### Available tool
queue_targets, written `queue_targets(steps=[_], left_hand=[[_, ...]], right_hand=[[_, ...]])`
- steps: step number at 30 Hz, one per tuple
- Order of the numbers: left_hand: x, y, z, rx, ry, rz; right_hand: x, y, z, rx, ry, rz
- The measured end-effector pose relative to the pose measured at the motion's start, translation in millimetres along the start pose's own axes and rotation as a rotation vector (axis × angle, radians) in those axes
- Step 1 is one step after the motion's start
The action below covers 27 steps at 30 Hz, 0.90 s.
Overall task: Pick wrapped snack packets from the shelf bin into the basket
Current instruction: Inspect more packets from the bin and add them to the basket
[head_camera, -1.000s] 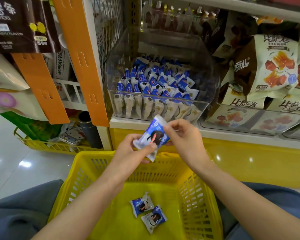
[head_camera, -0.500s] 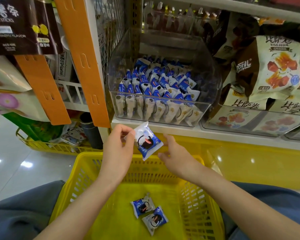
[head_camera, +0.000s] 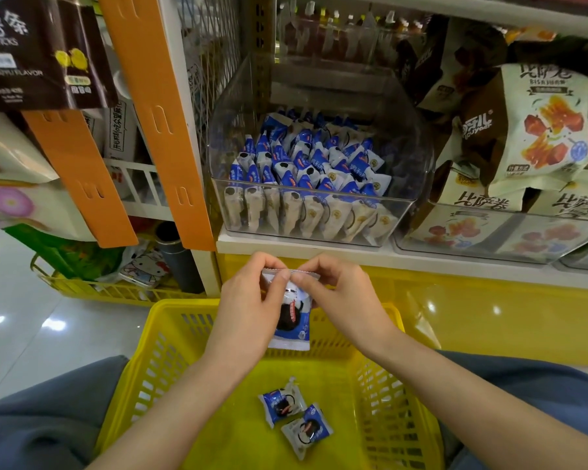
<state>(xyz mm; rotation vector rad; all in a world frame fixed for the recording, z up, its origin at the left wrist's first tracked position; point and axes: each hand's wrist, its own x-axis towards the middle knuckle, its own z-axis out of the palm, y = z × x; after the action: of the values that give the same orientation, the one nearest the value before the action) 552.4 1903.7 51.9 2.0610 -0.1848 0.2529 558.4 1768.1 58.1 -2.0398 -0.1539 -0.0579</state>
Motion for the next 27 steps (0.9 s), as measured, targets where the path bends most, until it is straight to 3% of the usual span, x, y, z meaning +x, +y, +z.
queue_targets(steps=[7,9,13,17,19,23,27], left_hand=[[5,1,1,-0.239,-0.106,-0.203],[5,1,2,-0.283,-0.116,-0.252],[5,-2,4,-0.308,-0.093,-0.276],[-1,-8,4,0.071,-0.016,-0.08],[-5,-9,6,0.151,-0.089,0.017],[-9,-7,10,-0.012,-0.26,-0.111],[-4,-11,11,-0.026,-0.226,-0.113]], right_hand=[[-3,-7,-9,-0.444,0.02,-0.352],[-3,-7,-11,-0.482,0.008,-0.359],[-2,-4,-8,-0.25,0.077,-0.143],[5,-2,-8,-0.052,0.146,0.112],[7,-2,-9,0.037,0.14,0.236],[4,-4,-8,0.363,0.04,0.413],[1,-8,-11,0.66,-0.131,0.485]])
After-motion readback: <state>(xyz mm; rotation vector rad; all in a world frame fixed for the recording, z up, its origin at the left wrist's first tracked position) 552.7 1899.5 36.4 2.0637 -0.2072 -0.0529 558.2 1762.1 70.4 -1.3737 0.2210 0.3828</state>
